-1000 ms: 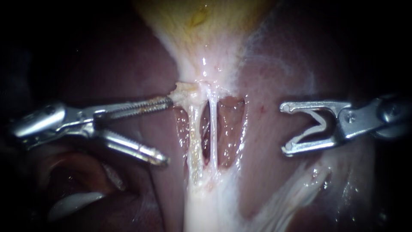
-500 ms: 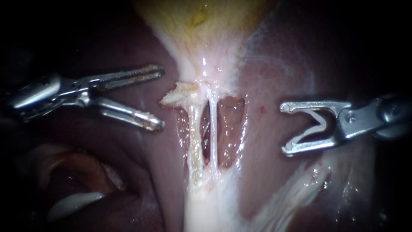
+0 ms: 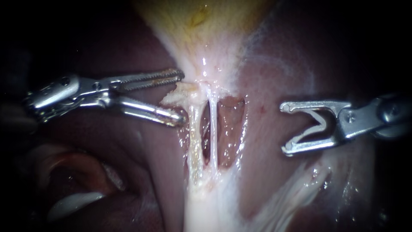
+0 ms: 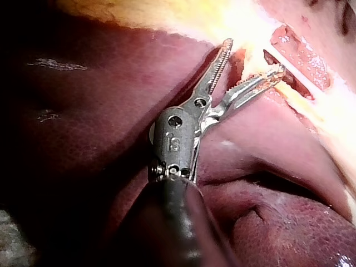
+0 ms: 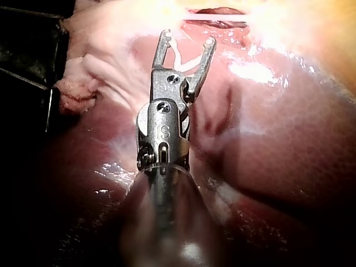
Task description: Grabbing gallbladder
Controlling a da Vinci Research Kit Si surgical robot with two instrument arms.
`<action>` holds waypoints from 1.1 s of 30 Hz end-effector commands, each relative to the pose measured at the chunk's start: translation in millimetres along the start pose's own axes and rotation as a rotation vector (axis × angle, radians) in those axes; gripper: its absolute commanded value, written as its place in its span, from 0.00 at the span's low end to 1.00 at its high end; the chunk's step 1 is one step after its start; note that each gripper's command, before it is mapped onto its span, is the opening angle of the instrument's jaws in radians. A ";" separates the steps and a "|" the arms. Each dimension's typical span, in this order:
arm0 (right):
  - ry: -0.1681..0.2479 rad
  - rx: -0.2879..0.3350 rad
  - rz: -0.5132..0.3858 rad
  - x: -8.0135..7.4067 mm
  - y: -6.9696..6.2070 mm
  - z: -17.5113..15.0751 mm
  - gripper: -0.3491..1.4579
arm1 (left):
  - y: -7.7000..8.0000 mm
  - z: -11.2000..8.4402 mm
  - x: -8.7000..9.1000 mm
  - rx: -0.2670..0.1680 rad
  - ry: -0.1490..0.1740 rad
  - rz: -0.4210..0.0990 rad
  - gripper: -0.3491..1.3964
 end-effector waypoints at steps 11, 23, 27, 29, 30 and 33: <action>0.000 0.000 0.000 0.0 0.0 0.0 0.43 | 0.6 -0.5 0.9 -0.011 0.001 -0.009 0.28; 0.000 0.000 0.000 0.0 0.0 0.0 0.43 | 0.7 -1.2 2.2 -0.022 0.054 -0.049 0.00; 0.000 0.000 0.000 0.0 0.0 0.0 0.43 | 0.6 -1.5 2.1 -0.021 0.062 -0.062 0.00; 0.000 0.000 0.000 0.0 0.0 0.0 0.43 | 0.5 -1.9 1.8 -0.020 0.062 -0.069 0.00; 0.000 0.000 0.000 0.0 0.0 0.0 0.43 | 0.5 -2.1 1.5 -0.019 0.062 -0.071 0.00; 0.000 0.000 0.000 0.0 0.0 0.0 0.43 | 0.5 -3.0 0.5 -0.014 0.062 -0.078 0.00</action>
